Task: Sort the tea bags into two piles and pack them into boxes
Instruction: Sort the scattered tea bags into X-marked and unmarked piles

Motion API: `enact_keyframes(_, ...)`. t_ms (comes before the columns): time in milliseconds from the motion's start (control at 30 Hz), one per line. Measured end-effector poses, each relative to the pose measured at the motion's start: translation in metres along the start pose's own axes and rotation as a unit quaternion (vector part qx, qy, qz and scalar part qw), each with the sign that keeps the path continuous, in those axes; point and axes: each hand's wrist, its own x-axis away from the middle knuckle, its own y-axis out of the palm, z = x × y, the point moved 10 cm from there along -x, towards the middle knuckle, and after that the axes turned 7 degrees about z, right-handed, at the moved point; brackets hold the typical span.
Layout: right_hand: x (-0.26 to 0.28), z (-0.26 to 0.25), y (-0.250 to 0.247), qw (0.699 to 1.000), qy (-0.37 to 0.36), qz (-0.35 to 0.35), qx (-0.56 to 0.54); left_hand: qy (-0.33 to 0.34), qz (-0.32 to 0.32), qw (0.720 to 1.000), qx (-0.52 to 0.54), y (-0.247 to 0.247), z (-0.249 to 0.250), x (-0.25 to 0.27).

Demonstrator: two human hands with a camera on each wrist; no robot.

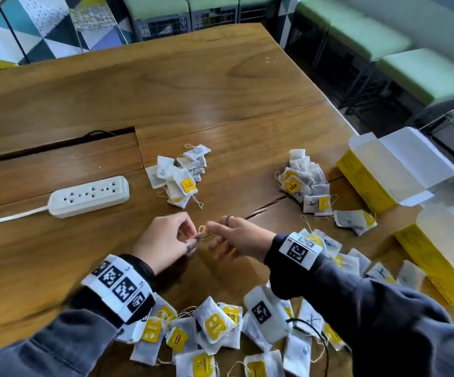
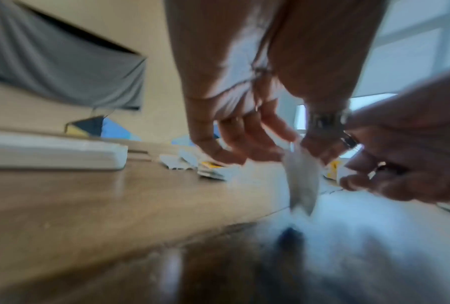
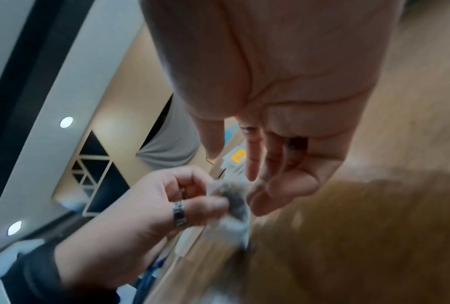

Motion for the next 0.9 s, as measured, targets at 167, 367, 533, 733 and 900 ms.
enact_keyframes(167,0.006,-0.015,0.002,0.972,-0.025,0.013,-0.234,0.156,0.107,0.982,0.013,-0.026,0.037,0.015)
enact_keyframes(367,0.012,-0.040,-0.034,0.962,-0.157,0.109,-0.197,-0.038,0.070,0.937,0.340,-0.027,0.004,0.004)
enact_keyframes(533,0.018,-0.056,-0.036,0.962,-0.217,0.128,-0.108,-0.170,-0.006,0.883,0.437,0.003,-0.010,-0.006)
enact_keyframes(733,0.013,-0.052,-0.051,0.956,-0.197,0.152,-0.153,-0.145,0.033,0.878,0.455,-0.005,-0.017,-0.019)
enact_keyframes(900,0.009,-0.050,-0.056,0.946,-0.159,0.180,-0.219,-0.158,0.032,0.856,0.490,-0.007,-0.019,-0.022)
